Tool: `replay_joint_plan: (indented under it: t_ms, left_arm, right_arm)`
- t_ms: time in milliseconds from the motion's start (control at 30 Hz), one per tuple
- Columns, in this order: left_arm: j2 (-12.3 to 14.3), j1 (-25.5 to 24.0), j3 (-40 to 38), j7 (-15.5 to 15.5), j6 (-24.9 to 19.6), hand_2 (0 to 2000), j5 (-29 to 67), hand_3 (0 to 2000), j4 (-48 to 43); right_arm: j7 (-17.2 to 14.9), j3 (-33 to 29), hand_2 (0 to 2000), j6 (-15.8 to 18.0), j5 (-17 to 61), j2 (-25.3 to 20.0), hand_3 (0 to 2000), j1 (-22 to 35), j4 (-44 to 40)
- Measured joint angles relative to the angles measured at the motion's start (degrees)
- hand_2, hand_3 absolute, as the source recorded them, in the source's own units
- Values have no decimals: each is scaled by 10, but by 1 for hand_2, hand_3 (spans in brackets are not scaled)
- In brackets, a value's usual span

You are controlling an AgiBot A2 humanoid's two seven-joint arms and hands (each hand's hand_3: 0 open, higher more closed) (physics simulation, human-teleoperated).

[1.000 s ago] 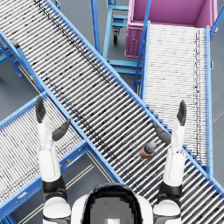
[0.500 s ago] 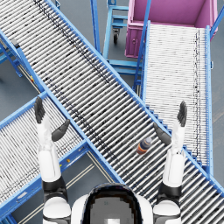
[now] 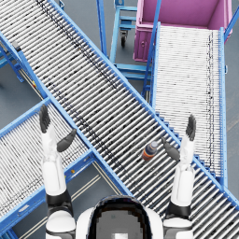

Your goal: Pick up the oil and place it on the left assembly line, put the cola on the right, and keep Sprite still

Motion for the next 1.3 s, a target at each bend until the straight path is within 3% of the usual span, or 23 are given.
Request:
replay_joint_plan:
  t_ms: [267,433,567,833,1100,1133,1167,1233,1300]
  left_arm:
    - [5,-9,16,0,0,0,0,0,-8]
    - [8,-19,32,0,0,0,0,0,-9]
    - [10,-26,41,0,0,0,0,0,-11]
    - [15,-28,48,0,0,0,0,0,-2]
    - [20,-31,42,0,0,0,0,0,-6]
    - [20,-32,41,0,0,0,0,0,-7]
    - [21,-32,39,0,0,0,0,0,-8]
    - [22,-33,38,0,0,0,0,0,-8]
    - [22,-34,37,0,0,0,0,0,-7]
  right_arm:
    - [0,77,0,0,0,-9,0,-83,-11]
    - [0,135,0,0,0,-8,0,-105,-55]
    - [0,164,0,0,0,-20,0,-78,-135]
    - [0,188,0,0,0,-49,0,2,-371]
    - [1,211,0,1,0,-61,0,31,-472]
    - [2,215,1361,1,0,-63,327,38,-479]
    - [2,218,2000,1,0,-65,653,42,-486]
    - [3,222,2000,13,1,-65,1307,48,-497]
    - [2,226,2000,-1,1,-65,1960,52,-499]
